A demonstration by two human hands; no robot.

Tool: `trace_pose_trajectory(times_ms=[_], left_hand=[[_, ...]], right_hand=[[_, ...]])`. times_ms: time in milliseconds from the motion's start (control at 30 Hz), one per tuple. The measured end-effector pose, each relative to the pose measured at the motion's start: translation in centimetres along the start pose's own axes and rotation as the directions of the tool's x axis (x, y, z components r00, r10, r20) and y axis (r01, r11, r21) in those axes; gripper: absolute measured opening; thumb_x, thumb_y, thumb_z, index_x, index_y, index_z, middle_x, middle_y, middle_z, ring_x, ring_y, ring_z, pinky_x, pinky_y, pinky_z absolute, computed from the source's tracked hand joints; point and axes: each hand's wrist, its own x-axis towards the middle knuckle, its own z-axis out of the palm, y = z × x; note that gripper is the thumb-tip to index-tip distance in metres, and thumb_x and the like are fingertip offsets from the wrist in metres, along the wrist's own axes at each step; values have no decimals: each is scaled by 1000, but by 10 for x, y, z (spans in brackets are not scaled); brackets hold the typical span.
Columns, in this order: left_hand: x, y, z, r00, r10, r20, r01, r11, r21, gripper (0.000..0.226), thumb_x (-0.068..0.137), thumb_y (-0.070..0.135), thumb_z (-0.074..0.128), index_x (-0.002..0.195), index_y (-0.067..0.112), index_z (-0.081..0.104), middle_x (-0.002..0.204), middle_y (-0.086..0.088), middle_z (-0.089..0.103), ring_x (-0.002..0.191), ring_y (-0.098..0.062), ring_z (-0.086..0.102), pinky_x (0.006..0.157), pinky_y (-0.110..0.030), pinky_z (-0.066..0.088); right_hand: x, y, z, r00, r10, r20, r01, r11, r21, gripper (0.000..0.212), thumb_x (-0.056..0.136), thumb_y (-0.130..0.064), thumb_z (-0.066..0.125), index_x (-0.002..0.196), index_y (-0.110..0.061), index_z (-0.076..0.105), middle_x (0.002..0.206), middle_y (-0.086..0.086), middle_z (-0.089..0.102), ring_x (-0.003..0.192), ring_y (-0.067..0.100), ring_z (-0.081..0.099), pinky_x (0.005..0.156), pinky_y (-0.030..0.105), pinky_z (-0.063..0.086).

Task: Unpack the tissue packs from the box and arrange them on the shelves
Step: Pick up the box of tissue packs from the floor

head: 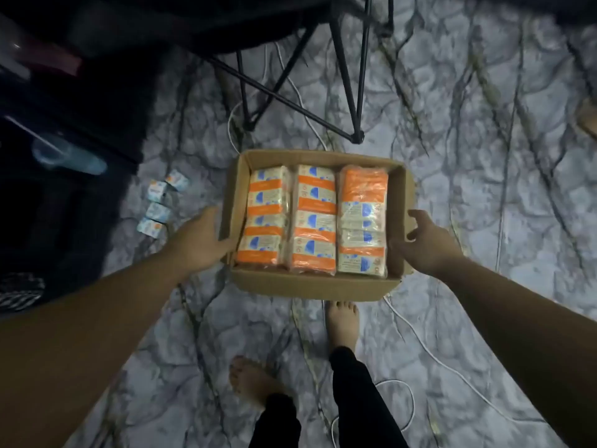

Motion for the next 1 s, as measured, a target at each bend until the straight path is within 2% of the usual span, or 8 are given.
trace_pose_trajectory(times_ms=[167, 433, 533, 600, 700, 800, 933, 1000], left_hand=[[43, 3, 26, 999, -13, 32, 17, 992, -123, 98, 92, 44, 75, 165, 20, 14, 151, -13, 52, 126, -39, 59, 95, -42, 49], [86, -17, 48, 994, 31, -109, -58, 965, -256, 89, 92, 38, 77, 163, 28, 25, 144, -5, 58, 122, -29, 62, 99, -38, 48], [96, -24, 49, 985, 72, -155, -108, 967, -232, 84, 93, 27, 77, 162, 29, 29, 120, 2, 60, 98, -20, 62, 80, -32, 48], [102, -30, 49, 982, 96, -166, -135, 960, -246, 77, 94, 23, 76, 154, 45, 33, 116, 1, 63, 90, -18, 63, 68, -28, 48], [103, -36, 49, 973, 139, -184, -193, 929, -317, 71, 94, 18, 75, 125, 68, 34, 125, 4, 63, 88, -7, 65, 70, -30, 52], [95, -39, 54, 972, 127, -199, -195, 905, -379, 69, 94, 16, 76, 123, 66, 40, 116, 4, 67, 85, -8, 68, 72, -30, 55], [71, -57, 52, 982, 82, -170, -147, 899, -412, 73, 85, 29, 79, 149, 43, 47, 95, 10, 77, 76, -16, 76, 72, -39, 64], [54, -75, 48, 986, 68, -151, -132, 877, -462, 70, 88, 20, 78, 147, 42, 47, 89, 17, 79, 73, -15, 77, 69, -35, 65]], right_hand=[[46, 32, 23, 993, 113, -46, -111, 993, 35, 88, 86, -39, 71, 160, -25, 24, 130, 15, 66, 114, 39, 64, 83, 40, 50], [83, 48, 29, 993, 114, -31, -108, 983, 147, 87, 86, -35, 73, 158, -43, 25, 104, 3, 74, 85, 21, 70, 62, 29, 52], [90, 44, 29, 996, 81, -44, -73, 985, 158, 86, 90, -41, 70, 159, -44, 20, 98, 2, 74, 77, 18, 71, 68, 35, 59], [93, 41, 30, 997, 65, -51, -55, 981, 185, 82, 91, -43, 69, 157, -46, 22, 98, 2, 74, 79, 21, 72, 76, 45, 63], [93, 39, 30, 997, 53, -54, -41, 977, 209, 78, 92, -39, 68, 156, -45, 25, 100, 3, 74, 82, 25, 73, 79, 51, 64], [88, 39, 26, 998, 38, -56, -27, 982, 186, 77, 94, -35, 67, 158, -46, 26, 93, 2, 75, 80, 22, 73, 81, 49, 63], [80, 28, 19, 1000, -16, -16, 18, 990, 140, 80, 92, -35, 67, 155, -57, 24, 84, 1, 76, 78, 22, 74, 78, 48, 64], [71, 12, 16, 999, -43, 21, 41, 993, 113, 81, 91, -33, 68, 155, -58, 25, 80, 1, 76, 77, 21, 75, 77, 47, 64]])
